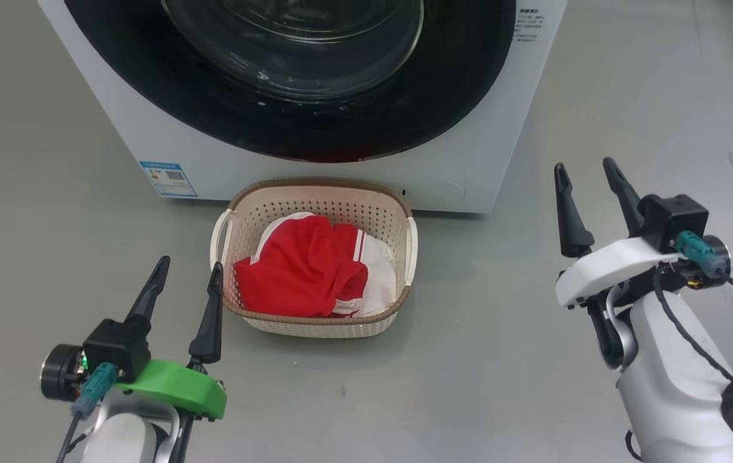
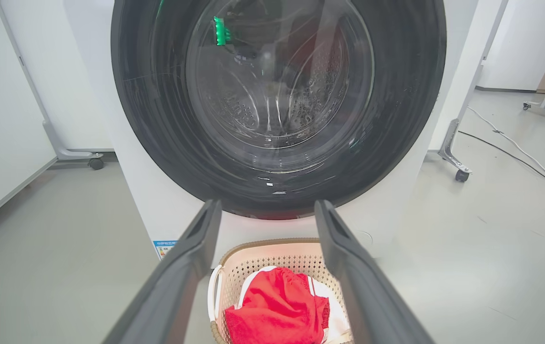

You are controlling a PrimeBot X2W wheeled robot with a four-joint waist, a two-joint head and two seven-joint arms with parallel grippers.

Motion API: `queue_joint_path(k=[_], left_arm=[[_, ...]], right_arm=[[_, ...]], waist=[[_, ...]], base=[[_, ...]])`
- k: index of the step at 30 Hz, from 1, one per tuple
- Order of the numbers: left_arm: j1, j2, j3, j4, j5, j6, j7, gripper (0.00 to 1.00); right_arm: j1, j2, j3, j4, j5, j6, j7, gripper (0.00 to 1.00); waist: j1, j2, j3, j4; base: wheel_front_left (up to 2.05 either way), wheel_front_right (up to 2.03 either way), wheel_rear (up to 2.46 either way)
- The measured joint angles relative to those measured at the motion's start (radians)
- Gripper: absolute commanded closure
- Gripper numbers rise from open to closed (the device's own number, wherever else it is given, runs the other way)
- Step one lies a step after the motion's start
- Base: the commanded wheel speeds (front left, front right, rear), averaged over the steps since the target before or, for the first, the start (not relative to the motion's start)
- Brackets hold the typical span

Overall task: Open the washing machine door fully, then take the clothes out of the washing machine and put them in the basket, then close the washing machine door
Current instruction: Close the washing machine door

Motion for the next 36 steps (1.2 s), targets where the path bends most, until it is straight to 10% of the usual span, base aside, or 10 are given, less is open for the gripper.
queue_joint_path(k=[36], left_arm=[[0.18,-0.001,-0.041,-0.013,-0.004,0.008,0.053,0.0]], right_arm=[[0.436,0.018,0.019,-0.213,0.028,-0.047,0.0,0.0]], waist=[[0.0,0.0,-0.19,-0.061]], base=[[0.0,0.0,0.0]])
